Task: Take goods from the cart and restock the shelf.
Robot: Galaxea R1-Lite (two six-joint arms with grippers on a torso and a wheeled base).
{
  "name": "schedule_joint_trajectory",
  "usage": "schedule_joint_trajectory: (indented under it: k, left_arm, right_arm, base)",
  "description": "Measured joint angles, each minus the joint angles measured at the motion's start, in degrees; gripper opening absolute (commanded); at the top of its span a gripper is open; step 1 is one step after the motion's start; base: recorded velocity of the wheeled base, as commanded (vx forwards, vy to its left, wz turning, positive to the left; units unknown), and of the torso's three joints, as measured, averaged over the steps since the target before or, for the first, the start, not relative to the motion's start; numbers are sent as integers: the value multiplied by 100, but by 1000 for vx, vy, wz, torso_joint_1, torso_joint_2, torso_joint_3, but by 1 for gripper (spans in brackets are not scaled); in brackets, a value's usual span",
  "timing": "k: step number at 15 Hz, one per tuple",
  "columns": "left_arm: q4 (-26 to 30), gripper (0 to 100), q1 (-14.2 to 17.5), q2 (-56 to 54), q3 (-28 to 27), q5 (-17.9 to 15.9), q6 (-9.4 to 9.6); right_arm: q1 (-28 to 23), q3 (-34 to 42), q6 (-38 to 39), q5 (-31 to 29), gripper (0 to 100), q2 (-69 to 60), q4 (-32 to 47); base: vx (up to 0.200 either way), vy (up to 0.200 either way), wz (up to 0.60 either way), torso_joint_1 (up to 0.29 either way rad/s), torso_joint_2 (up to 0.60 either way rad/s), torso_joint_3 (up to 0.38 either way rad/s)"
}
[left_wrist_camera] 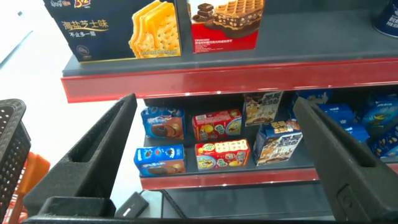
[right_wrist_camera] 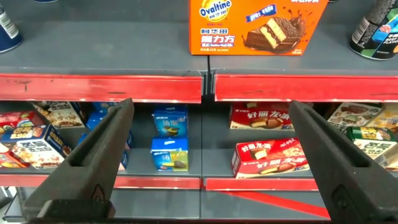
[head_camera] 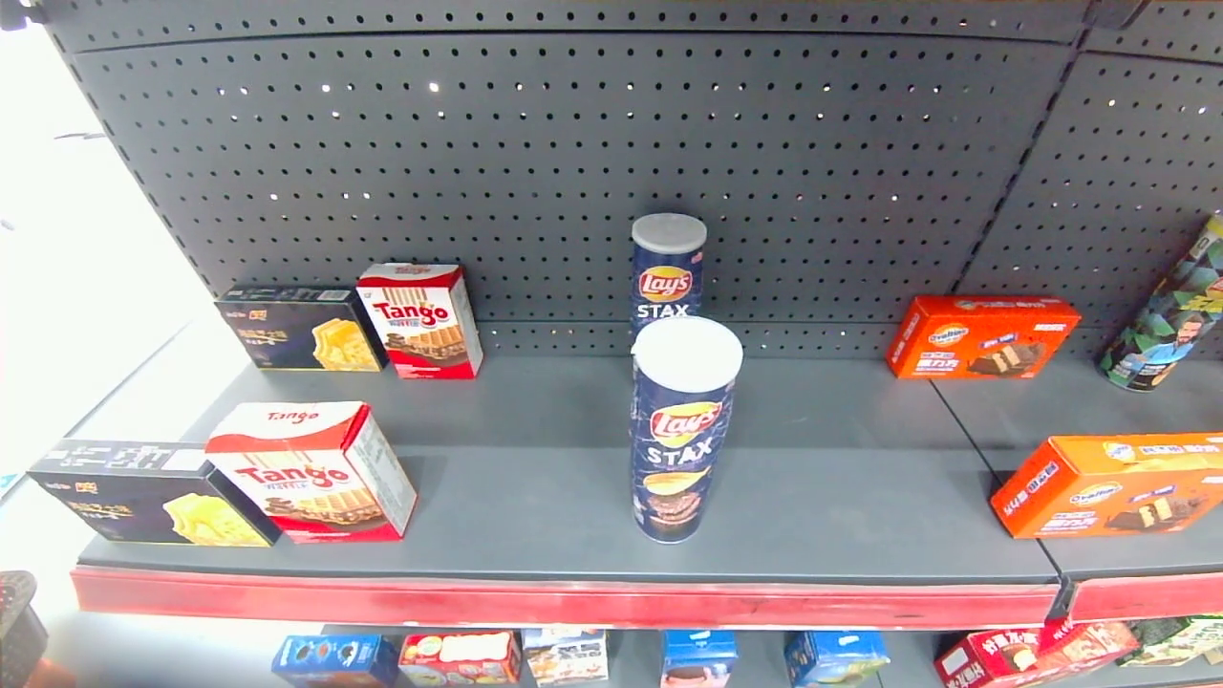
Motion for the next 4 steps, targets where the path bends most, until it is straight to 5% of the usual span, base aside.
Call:
schedule_joint_trajectory:
  k: [4]
  left_arm:
    - [0, 100, 0, 0, 0, 0, 0]
  right_arm:
    - [0, 0, -2, 9, 100, 2, -4]
  base:
    - [0, 0, 0, 0, 0, 0]
